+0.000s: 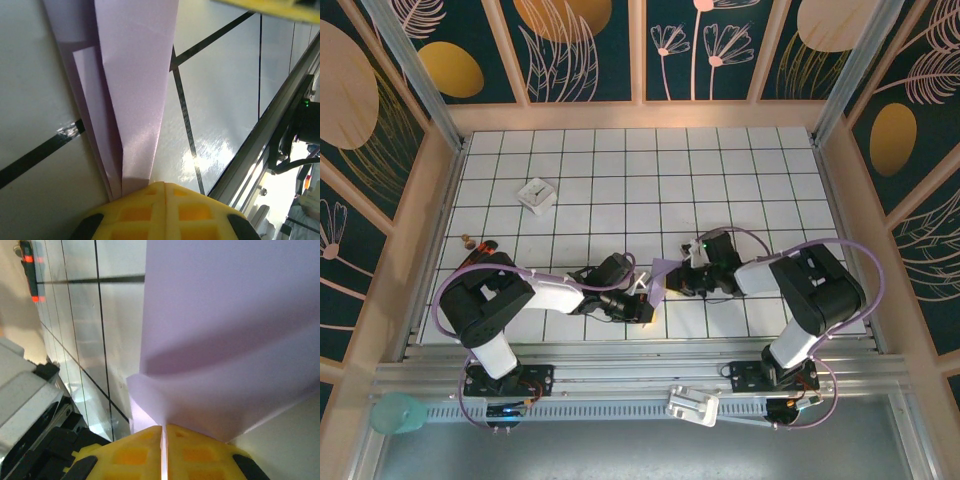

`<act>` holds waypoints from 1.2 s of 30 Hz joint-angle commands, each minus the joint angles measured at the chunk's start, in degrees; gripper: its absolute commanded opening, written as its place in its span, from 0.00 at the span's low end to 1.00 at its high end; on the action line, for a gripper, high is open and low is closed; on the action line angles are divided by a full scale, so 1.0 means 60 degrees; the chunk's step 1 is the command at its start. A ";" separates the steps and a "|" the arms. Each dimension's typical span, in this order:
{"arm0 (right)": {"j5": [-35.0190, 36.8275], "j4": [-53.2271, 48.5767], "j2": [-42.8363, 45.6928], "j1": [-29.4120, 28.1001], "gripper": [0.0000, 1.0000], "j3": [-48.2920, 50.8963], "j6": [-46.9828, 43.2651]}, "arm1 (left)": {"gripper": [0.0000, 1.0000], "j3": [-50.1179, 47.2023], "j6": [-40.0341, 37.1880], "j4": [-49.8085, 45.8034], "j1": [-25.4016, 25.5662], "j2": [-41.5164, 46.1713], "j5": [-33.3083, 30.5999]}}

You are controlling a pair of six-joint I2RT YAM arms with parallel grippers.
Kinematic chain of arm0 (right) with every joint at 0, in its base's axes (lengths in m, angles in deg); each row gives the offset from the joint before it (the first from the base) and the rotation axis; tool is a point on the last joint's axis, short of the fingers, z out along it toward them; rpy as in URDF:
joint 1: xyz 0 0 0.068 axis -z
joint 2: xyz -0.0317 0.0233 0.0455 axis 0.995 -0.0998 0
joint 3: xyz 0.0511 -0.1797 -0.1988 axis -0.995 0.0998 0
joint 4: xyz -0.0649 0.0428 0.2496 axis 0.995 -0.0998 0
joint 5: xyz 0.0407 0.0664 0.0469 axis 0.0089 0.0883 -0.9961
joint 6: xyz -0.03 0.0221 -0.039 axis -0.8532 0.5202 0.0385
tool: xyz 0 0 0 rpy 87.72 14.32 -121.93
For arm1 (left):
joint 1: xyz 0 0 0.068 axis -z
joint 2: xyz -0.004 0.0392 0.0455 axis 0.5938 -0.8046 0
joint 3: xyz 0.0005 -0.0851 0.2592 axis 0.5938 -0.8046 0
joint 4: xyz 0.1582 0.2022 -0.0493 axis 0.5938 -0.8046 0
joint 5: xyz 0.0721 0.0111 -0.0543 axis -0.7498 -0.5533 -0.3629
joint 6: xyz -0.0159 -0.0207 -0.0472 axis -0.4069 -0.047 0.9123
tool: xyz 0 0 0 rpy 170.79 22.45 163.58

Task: Fold a paper plane with a square sheet of paper (pick it up from the middle)
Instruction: Fold the wing for the fifth time at the center of the table.

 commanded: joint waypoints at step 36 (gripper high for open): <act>0.0720 -0.1122 0.2000 0.0537 0.10 -0.0345 -0.0150 | 0.00 0.0032 -0.0436 -0.2616 0.0000 -0.0217 -0.0855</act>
